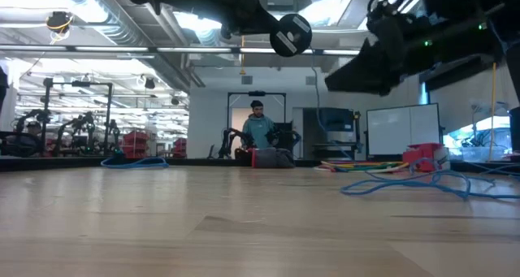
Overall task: Coil cords
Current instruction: Coil the blue wire on the black spool
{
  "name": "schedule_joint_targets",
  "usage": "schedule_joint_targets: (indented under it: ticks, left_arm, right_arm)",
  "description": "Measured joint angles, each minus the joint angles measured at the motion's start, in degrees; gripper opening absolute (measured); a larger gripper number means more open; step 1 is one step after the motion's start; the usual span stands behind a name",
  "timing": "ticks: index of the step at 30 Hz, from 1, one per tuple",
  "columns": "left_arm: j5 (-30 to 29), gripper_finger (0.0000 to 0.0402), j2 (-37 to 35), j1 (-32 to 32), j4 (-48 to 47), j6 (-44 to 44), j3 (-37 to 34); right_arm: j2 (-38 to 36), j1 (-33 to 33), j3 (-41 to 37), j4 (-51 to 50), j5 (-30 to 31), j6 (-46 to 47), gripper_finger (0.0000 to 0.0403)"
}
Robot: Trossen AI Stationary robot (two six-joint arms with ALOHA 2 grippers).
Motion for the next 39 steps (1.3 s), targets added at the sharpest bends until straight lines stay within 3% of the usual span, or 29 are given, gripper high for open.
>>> schedule_joint_targets:
  ticks: [8,15,19,27,34,39]
  left_arm:
    - [0.02,0.0001,0.0,0.0,0.58,0.0,0.0]
    - [0.0,0.0001,0.0,-0.25,1.14,-0.65,0.0]
    - [0.1,0.0001,0.0,-0.28,2.76,-2.73,0.01]
    - [5.76,0.0001,0.0,-0.28,7.05,-7.53,0.02]
    - [5.77,0.0001,0.62,-0.27,12.47,-7.72,0.04]
    - [4.83,0.0001,2.08,-0.28,13.07,-7.64,0.06]
  right_arm:
    - [5.74,0.22,0.11,8.75,0.0,0.65,0.015]
    - [9.82,0.22,2.59,8.95,0.07,-0.31,0.0074]
    - [12.35,0.22,3.7,8.0,3.4,-2.02,0.0012]
    - [15.42,0.2,5.66,8.78,14.23,-6.02,0.0005]
    - [16.47,0.2,11.66,8.46,15.5,-11.89,0.0004]
    - [17.12,0.22,17.89,1.57,16.16,-17.05,0.0003]
